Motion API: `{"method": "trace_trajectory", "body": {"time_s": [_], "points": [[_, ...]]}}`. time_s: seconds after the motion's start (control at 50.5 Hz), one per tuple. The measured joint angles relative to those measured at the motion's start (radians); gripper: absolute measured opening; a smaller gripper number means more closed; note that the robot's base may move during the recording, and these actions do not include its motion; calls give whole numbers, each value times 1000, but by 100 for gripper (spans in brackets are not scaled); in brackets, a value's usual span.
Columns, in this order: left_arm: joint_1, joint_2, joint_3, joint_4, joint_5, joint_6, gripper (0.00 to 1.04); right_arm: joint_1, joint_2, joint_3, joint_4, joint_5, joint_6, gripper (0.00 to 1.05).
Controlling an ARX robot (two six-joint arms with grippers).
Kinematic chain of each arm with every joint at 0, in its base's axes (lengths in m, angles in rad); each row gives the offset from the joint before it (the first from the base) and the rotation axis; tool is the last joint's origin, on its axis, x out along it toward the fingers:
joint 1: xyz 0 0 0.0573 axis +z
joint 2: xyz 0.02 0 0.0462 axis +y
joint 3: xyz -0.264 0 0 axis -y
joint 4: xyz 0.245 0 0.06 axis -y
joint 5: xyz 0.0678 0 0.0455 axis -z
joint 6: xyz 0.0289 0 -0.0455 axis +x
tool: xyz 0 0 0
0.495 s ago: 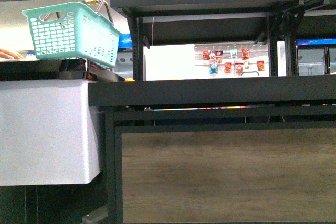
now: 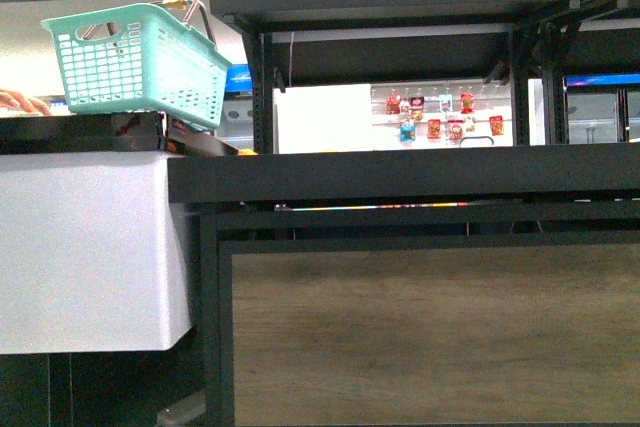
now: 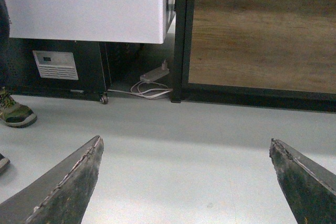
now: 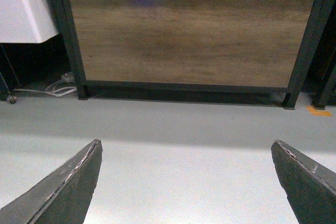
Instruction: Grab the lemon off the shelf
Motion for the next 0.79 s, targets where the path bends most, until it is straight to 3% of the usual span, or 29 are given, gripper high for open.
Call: {"method": "trace_trajectory", "body": {"time_s": [0.792], "points": [[0,0,0,0,0,0,97,0,0,0,0,0,0,97]]}}
